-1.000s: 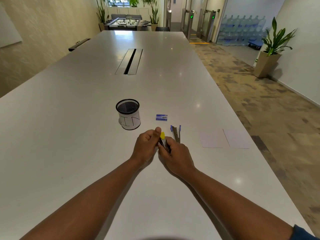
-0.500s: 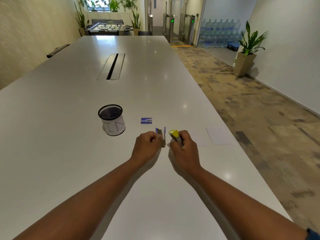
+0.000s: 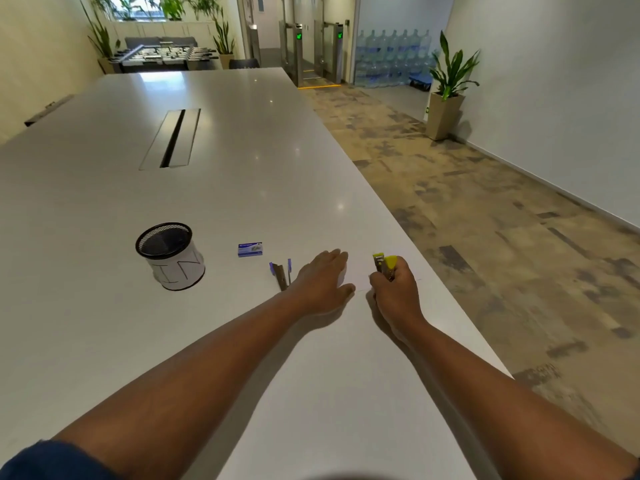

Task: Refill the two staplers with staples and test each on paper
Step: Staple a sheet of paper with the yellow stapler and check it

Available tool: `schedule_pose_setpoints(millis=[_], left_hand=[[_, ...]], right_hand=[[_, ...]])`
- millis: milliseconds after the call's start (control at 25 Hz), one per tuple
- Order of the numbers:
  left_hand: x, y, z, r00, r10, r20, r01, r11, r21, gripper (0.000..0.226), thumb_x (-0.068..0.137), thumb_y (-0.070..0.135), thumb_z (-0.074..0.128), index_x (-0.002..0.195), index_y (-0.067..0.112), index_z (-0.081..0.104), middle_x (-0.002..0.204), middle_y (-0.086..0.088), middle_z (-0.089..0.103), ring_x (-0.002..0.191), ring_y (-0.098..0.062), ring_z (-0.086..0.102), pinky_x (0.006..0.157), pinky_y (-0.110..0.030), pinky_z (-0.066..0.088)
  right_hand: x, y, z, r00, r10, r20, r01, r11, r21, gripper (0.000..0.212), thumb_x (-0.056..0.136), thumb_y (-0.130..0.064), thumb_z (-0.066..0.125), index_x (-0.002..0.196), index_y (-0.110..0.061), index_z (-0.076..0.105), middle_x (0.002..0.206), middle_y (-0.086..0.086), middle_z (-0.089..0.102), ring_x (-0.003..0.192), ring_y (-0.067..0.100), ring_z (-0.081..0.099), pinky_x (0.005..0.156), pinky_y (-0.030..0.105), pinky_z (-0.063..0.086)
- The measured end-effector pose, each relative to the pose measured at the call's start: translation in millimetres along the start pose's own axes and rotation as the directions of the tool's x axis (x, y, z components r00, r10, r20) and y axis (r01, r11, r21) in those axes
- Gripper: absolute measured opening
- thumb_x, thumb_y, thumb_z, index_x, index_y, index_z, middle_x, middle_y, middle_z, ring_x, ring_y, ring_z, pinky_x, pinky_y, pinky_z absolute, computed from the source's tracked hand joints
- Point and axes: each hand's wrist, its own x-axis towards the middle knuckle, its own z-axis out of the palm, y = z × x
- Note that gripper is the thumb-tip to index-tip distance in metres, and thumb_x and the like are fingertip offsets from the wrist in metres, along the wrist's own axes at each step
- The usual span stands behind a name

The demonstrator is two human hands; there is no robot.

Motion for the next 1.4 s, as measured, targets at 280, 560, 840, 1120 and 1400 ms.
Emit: schedule_pose_setpoints(millis=[280, 560, 840, 1120, 1400], left_hand=[[12, 2, 4, 0.997, 0.050, -0.056, -0.041, 0.989, 0.144, 0.051, 0.094, 0.044, 0.060, 0.135, 0.017, 0.046, 0.118, -0.006, 0.067, 0.114, -0.033, 0.061, 0.088, -0.041, 0.045], [-10, 0, -28, 0.960, -0.179, -0.214, 0.033, 0.834, -0.551, 0.028, 0.093, 0.030, 0.071, 0.119, 0.023, 0.067, 0.113, 0.001, 0.071, 0.101, -0.020, 0.067, 0.082, -0.033, 0.055], [-50, -9, -51, 0.942, -0.311, 0.129, 0.171, 0.110, -0.979, 0.024, 0.088, 0.014, 0.075, 0.111, 0.018, 0.069, 0.106, -0.009, 0.075, 0.095, -0.026, 0.074, 0.077, -0.037, 0.062], [-82, -24, -58, 0.921, -0.390, 0.009, 0.138, 0.303, -0.943, 0.042, 0.073, 0.025, 0.086, 0.110, 0.015, 0.069, 0.102, -0.008, 0.076, 0.087, -0.025, 0.068, 0.077, -0.040, 0.054], [-99, -26, -65, 0.929, -0.370, -0.006, 0.118, 0.311, -0.943, 0.040, 0.082, 0.019, 0.084, 0.117, 0.009, 0.066, 0.112, -0.012, 0.076, 0.095, -0.023, 0.071, 0.084, -0.039, 0.060]], right_hand=[[0, -3, -10, 0.994, 0.089, 0.070, -0.102, 0.972, 0.214, 0.014, 0.084, 0.001, 0.050, 0.084, -0.012, 0.043, 0.068, 0.015, 0.047, 0.050, 0.023, 0.043, 0.042, 0.030, 0.039], [-3, -18, -7, 0.991, 0.114, 0.077, -0.134, 0.920, 0.369, 0.021, 0.094, -0.016, 0.071, 0.084, -0.014, 0.052, 0.055, -0.004, 0.049, 0.044, 0.009, 0.041, 0.040, 0.021, 0.037], [-8, -50, 15, 0.963, 0.071, 0.262, -0.173, 0.904, 0.391, 0.012, 0.089, -0.027, 0.078, 0.095, -0.024, 0.069, 0.084, -0.009, 0.072, 0.073, 0.006, 0.065, 0.051, 0.023, 0.042], [-23, -72, 39, 0.924, -0.116, 0.364, -0.045, 0.914, 0.404, 0.010, 0.088, -0.018, 0.074, 0.096, -0.015, 0.069, 0.085, 0.001, 0.074, 0.079, 0.016, 0.069, 0.049, 0.025, 0.041], [-32, -84, 53, 0.918, -0.154, 0.364, -0.002, 0.919, 0.394, 0.023, 0.078, -0.026, 0.078, 0.098, -0.019, 0.069, 0.084, 0.000, 0.076, 0.073, 0.015, 0.070, 0.049, 0.025, 0.044]])
